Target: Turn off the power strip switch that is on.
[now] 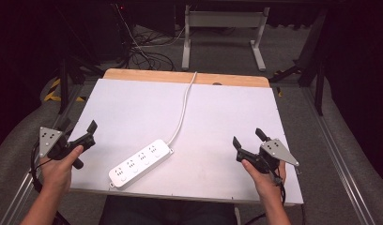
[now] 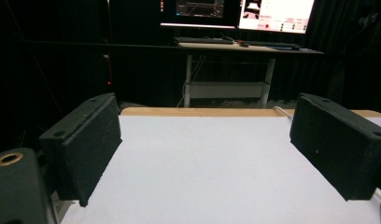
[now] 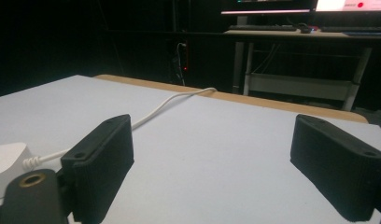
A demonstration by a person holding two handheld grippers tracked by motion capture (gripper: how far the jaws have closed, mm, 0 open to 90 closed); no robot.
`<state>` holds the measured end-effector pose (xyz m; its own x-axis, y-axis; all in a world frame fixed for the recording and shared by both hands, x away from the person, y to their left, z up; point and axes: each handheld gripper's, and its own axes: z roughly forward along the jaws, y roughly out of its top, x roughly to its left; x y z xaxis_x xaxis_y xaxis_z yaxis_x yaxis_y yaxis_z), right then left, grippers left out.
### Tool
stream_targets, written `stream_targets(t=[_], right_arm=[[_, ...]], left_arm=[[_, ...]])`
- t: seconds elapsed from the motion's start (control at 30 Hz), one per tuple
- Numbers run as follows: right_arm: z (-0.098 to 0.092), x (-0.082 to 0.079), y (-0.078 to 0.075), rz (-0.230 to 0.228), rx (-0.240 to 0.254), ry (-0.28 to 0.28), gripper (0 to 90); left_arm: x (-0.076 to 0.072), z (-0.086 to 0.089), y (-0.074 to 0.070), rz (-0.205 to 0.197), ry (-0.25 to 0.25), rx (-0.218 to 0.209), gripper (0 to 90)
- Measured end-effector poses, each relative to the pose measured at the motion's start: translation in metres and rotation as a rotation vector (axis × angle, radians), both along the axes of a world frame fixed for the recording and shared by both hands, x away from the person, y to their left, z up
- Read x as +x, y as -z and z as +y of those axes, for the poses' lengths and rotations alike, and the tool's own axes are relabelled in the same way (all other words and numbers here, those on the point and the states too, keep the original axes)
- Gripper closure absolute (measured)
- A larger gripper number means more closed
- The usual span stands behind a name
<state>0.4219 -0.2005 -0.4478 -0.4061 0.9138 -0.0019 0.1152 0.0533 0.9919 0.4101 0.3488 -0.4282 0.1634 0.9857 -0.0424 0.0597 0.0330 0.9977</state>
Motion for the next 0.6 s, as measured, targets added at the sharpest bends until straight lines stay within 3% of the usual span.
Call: stream_targets(t=[0.1, 0.23, 0.6], right_arm=[[0.0015, -0.0011, 0.0, 0.002, 0.002, -0.007, 13.7], [0.0008, -0.0014, 0.0002, 0.005, 0.008, -0.001, 13.7], [-0.001, -0.0035, 0.0005, 0.008, 0.009, 0.007, 13.7]], left_arm=[[0.0001, -0.0014, -0.0004, -0.007, 0.002, 0.015, 9.5], [0.0013, -0.0005, 0.0002, -0.003, 0.021, -0.03, 10.4], [0.0025, 0.001, -0.0008, -0.012, 0.011, -0.024, 14.5]])
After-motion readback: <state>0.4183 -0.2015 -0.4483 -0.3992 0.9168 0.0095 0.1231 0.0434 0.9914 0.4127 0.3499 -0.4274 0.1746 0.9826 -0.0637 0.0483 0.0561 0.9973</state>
